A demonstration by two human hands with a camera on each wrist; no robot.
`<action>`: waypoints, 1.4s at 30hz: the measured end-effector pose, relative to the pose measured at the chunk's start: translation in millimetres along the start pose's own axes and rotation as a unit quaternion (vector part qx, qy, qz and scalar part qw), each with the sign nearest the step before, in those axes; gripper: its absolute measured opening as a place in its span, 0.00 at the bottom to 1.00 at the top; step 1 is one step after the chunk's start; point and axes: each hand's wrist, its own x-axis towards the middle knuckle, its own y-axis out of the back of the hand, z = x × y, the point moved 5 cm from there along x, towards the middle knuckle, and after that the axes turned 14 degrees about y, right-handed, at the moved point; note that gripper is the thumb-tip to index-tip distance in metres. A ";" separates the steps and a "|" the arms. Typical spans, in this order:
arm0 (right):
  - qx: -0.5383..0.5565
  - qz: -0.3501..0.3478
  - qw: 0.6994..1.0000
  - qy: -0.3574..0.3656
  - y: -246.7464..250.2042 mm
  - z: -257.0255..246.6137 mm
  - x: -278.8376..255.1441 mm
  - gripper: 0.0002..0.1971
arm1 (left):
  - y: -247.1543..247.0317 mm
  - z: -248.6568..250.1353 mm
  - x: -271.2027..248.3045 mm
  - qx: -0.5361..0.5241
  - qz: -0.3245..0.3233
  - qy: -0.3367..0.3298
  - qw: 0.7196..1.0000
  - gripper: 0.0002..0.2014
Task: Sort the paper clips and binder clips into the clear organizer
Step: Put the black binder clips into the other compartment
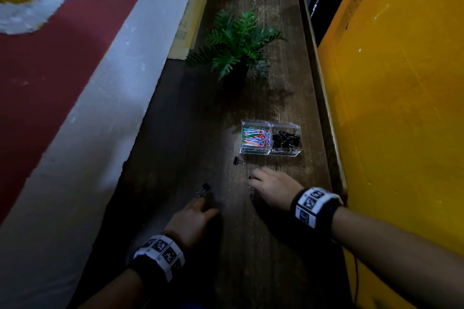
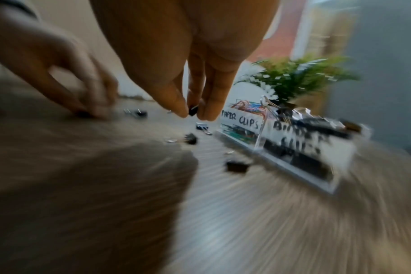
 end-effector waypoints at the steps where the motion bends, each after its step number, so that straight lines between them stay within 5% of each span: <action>1: -0.021 -0.011 1.000 0.018 4.1 4.2 8.4 0.14 | -1.2 2.0 0.4 0.001 -0.006 0.003 1.000 0.24; 6: -0.048 -0.075 0.992 0.089 -1.2 11.5 28.6 0.16 | -1.4 5.1 4.2 -0.033 -0.044 0.027 0.998 0.19; 11: -0.017 -0.122 0.989 0.084 -13.1 11.6 27.0 0.18 | 1.5 8.7 4.7 -0.029 -0.024 0.040 0.998 0.20; 17: 0.000 -0.105 0.991 0.080 -10.1 13.1 21.9 0.17 | 43.1 5.2 16.9 -0.051 0.069 0.068 0.994 0.18; 23: 0.004 -0.136 0.986 0.098 -12.3 9.8 14.5 0.16 | 51.7 9.6 40.5 -0.001 -0.004 0.062 0.998 0.19; 29: 0.019 -0.113 0.992 0.045 -20.5 11.6 13.2 0.16 | 44.4 6.9 44.3 0.019 -0.011 0.065 0.998 0.20; 33: 0.092 0.040 0.993 -0.069 -2.4 32.2 5.2 0.13 | 43.8 4.9 43.4 0.015 -0.011 0.049 0.999 0.18; 37: 0.134 0.264 0.929 -0.222 35.8 86.2 -17.0 0.10 | 47.4 2.4 42.3 0.000 -0.013 0.033 0.999 0.17; 42: 0.128 0.331 0.901 -0.248 55.5 116.5 -21.6 0.11 | 53.8 2.6 48.4 -0.024 -0.019 0.025 0.999 0.13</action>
